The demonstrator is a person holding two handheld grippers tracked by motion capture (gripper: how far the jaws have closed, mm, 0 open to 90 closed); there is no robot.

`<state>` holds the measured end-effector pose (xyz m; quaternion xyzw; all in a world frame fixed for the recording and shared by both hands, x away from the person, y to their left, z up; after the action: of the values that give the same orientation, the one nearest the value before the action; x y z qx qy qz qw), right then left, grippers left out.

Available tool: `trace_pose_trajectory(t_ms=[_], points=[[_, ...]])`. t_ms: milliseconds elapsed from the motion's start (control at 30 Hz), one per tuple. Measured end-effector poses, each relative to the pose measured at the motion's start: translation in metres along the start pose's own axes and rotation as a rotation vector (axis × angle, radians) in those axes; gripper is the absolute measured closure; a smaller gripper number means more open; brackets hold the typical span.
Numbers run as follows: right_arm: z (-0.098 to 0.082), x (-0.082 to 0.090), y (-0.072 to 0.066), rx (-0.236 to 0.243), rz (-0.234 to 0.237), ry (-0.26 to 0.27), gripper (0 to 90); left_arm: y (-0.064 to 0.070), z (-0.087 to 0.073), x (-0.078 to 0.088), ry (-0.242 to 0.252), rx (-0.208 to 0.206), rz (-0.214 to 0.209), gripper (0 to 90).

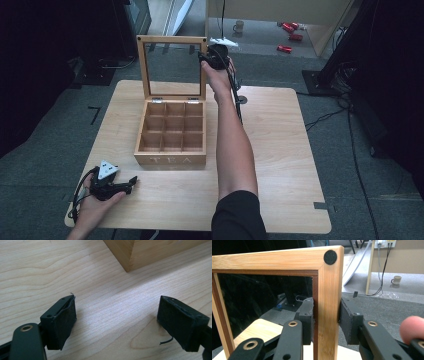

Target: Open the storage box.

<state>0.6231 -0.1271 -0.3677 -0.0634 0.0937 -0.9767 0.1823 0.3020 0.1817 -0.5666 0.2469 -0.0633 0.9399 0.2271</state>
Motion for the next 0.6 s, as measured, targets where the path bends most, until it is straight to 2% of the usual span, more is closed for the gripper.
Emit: trace_pose_trajectory(t_ms=[233, 300, 333, 433, 533, 600], points=[[0.000, 0.000, 0.000, -0.009, -0.003, 0.003, 65.6, 0.000, 0.000, 0.000, 0.000, 0.001, 0.000, 15.9], [0.000, 0.002, -0.001, -0.007, 0.006, 0.005, 61.0, 0.000, 0.000, 0.000, 0.001, 0.002, -0.001, 15.9], [-0.001, 0.004, -0.002, -0.003, 0.012, 0.002, 57.3, 0.000, 0.000, 0.000, 0.001, 0.004, -0.002, 15.9], [-0.005, 0.009, -0.005, 0.005, 0.025, -0.016, 39.1, -0.001, 0.000, 0.001, -0.001, 0.003, -0.005, 15.9], [-0.009, 0.017, -0.008, -0.001, 0.035, -0.054, 14.3, 0.000, 0.000, 0.000, -0.002, -0.002, 0.000, 16.0], [-0.012, 0.025, -0.009, 0.026, 0.032, -0.068, 9.7, 0.000, 0.000, 0.000, -0.003, -0.003, 0.001, 15.9]])
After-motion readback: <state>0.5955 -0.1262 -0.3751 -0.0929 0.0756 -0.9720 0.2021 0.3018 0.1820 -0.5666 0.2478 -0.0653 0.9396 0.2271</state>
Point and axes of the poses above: each handheld gripper's, and its own axes: x roughly backward along the jaws, z roughly out of its top, y roughly to its right, the point moved 7 cm from there along -x, roughly forward along the jaws, and after that the axes turned 15 degrees about y, right-handed, at the moved point
